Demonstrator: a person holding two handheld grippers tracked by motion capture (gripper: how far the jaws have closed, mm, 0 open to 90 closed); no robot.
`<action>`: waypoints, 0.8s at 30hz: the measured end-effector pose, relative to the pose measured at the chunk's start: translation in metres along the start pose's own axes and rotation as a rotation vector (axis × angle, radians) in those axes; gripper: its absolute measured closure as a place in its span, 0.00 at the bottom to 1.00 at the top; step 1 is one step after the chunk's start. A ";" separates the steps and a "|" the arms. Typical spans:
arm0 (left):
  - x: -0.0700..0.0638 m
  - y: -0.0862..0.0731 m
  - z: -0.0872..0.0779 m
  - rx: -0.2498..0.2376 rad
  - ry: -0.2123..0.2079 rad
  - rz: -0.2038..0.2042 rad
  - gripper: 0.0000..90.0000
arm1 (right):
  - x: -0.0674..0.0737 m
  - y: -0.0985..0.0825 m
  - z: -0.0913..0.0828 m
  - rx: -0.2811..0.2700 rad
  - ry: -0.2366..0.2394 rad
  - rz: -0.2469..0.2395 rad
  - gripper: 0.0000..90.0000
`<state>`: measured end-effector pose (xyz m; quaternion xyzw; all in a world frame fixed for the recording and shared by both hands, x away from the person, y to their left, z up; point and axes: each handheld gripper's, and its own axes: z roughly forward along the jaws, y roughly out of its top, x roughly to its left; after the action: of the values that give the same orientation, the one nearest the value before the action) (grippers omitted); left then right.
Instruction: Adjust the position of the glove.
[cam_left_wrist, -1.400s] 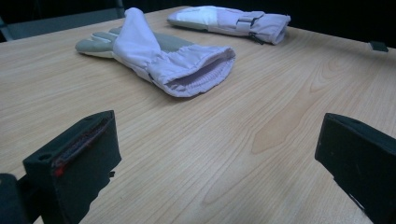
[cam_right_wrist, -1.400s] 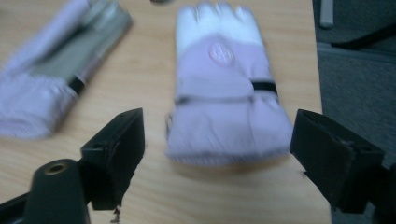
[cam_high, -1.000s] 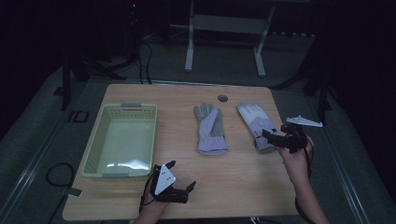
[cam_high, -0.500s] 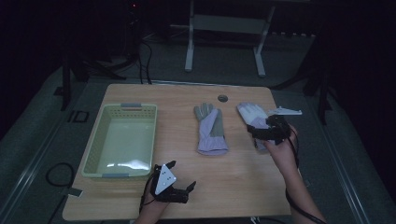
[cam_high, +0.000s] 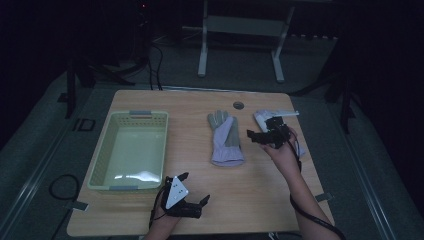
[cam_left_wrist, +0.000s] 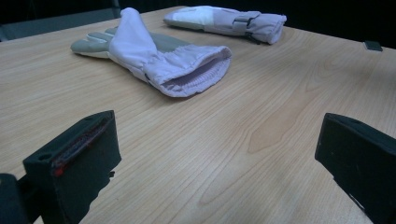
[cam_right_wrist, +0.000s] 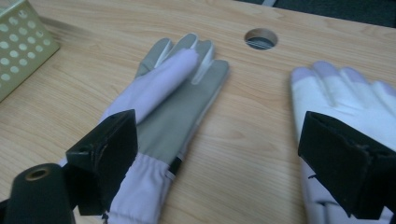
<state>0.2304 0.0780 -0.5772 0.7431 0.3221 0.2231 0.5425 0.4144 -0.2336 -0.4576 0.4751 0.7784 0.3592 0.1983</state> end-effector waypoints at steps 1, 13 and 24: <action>0.000 0.000 0.000 0.000 -0.001 0.000 0.00 | 0.003 0.001 0.003 0.005 0.009 -0.002 0.13; 0.001 0.000 0.000 0.000 -0.009 -0.003 0.00 | 0.032 0.010 0.049 0.062 0.058 -0.040 0.14; 0.001 0.000 0.000 -0.003 -0.020 -0.009 0.00 | 0.047 0.009 0.091 0.114 0.078 -0.042 0.19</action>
<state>0.2307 0.0790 -0.5773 0.7429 0.3198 0.2139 0.5478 0.4576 -0.1558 -0.5096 0.4547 0.8145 0.3284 0.1482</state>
